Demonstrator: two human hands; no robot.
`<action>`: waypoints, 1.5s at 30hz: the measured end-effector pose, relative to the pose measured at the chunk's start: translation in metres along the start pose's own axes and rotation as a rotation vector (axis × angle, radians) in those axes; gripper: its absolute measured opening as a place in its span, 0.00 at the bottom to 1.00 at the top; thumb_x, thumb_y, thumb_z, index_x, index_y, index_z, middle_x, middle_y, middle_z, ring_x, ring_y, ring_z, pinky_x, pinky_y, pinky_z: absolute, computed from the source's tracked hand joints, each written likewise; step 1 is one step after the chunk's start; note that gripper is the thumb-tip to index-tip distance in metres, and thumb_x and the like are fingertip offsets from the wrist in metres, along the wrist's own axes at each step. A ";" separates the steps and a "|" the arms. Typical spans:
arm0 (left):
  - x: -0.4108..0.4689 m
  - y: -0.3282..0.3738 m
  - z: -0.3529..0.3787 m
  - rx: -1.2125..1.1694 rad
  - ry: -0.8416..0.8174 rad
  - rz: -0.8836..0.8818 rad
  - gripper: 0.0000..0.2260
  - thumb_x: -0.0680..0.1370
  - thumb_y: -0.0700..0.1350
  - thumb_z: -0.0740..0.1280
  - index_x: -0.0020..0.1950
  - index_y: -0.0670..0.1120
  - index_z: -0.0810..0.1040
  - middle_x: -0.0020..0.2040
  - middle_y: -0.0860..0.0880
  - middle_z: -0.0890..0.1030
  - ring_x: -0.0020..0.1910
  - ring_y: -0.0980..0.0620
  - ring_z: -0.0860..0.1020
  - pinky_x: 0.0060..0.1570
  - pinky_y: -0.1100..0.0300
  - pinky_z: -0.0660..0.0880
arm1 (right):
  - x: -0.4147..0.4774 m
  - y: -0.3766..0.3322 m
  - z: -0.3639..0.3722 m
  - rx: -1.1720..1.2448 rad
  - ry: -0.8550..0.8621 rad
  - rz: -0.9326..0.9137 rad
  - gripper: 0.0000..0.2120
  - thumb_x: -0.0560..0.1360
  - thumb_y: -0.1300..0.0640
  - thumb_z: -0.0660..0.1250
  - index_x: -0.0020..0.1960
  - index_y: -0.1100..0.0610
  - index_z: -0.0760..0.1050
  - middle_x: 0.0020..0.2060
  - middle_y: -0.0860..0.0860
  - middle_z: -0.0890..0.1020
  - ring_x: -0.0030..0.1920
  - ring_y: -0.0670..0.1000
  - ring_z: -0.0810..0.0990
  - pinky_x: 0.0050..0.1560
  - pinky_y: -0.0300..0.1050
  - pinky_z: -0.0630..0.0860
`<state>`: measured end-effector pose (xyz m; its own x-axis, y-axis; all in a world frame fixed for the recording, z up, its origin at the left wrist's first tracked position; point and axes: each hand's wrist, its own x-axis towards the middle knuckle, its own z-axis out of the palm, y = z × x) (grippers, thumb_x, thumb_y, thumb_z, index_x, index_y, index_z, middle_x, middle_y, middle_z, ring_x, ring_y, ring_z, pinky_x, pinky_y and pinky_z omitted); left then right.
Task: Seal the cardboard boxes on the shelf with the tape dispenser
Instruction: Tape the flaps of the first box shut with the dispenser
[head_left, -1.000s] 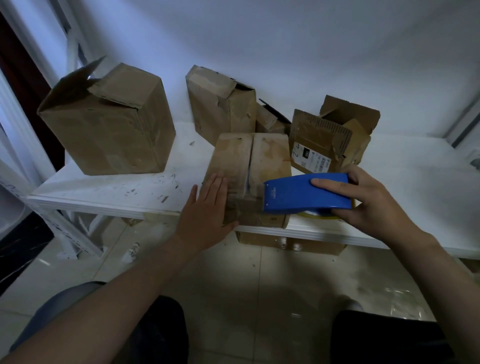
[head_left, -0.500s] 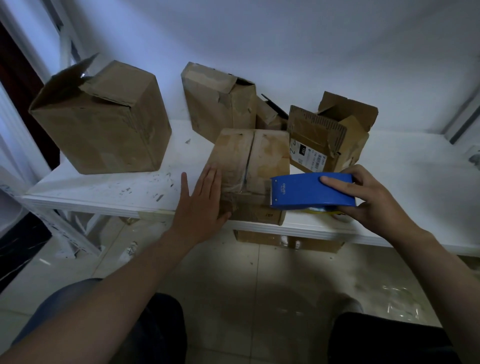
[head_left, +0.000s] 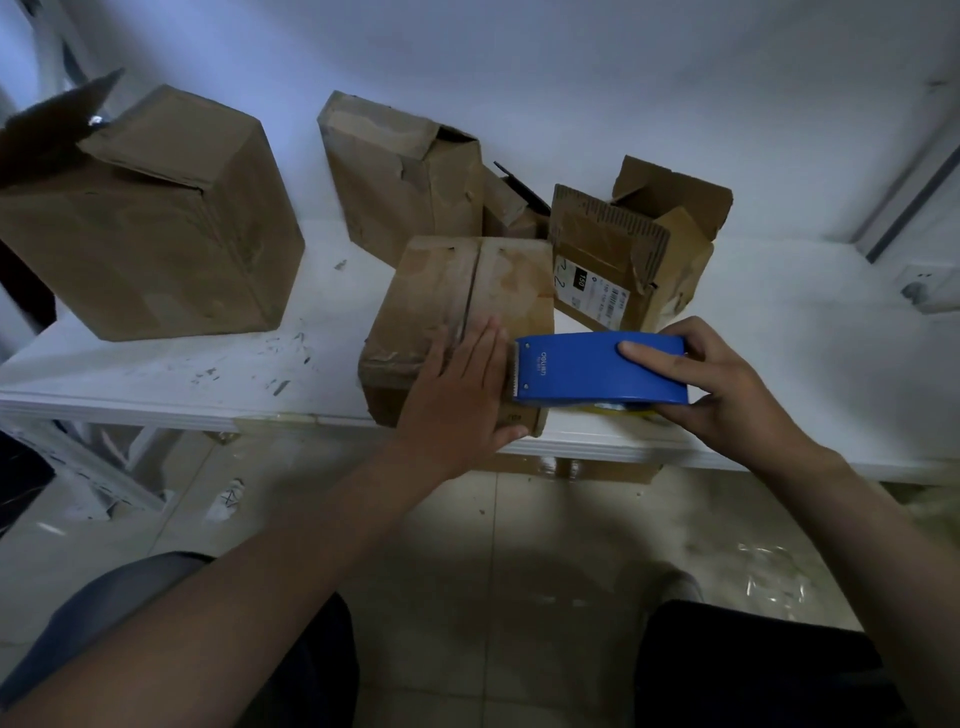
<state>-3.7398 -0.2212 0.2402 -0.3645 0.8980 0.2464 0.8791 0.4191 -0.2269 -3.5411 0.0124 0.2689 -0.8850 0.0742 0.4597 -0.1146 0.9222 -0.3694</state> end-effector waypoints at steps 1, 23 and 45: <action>-0.001 -0.001 0.000 0.003 0.002 0.001 0.47 0.76 0.72 0.54 0.81 0.39 0.46 0.82 0.39 0.50 0.81 0.42 0.47 0.77 0.39 0.50 | 0.000 0.000 0.000 -0.006 -0.001 0.001 0.37 0.72 0.55 0.71 0.77 0.39 0.62 0.60 0.53 0.71 0.57 0.50 0.71 0.56 0.42 0.75; -0.001 0.001 0.000 -0.052 0.006 -0.051 0.45 0.76 0.72 0.52 0.81 0.40 0.50 0.81 0.40 0.55 0.81 0.43 0.54 0.77 0.38 0.54 | -0.031 0.025 -0.031 -0.153 0.031 0.013 0.29 0.74 0.50 0.69 0.75 0.42 0.68 0.57 0.55 0.72 0.52 0.51 0.72 0.48 0.52 0.79; -0.017 0.001 -0.007 -0.099 0.008 0.028 0.40 0.79 0.66 0.52 0.81 0.41 0.49 0.82 0.41 0.52 0.81 0.44 0.49 0.77 0.40 0.52 | -0.016 0.003 0.002 -0.184 0.016 -0.007 0.26 0.76 0.47 0.65 0.74 0.45 0.70 0.60 0.56 0.73 0.54 0.54 0.75 0.54 0.44 0.76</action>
<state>-3.7306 -0.2374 0.2425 -0.3377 0.9078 0.2489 0.9151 0.3785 -0.1391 -3.5282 0.0132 0.2588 -0.8769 0.0725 0.4752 -0.0349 0.9764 -0.2133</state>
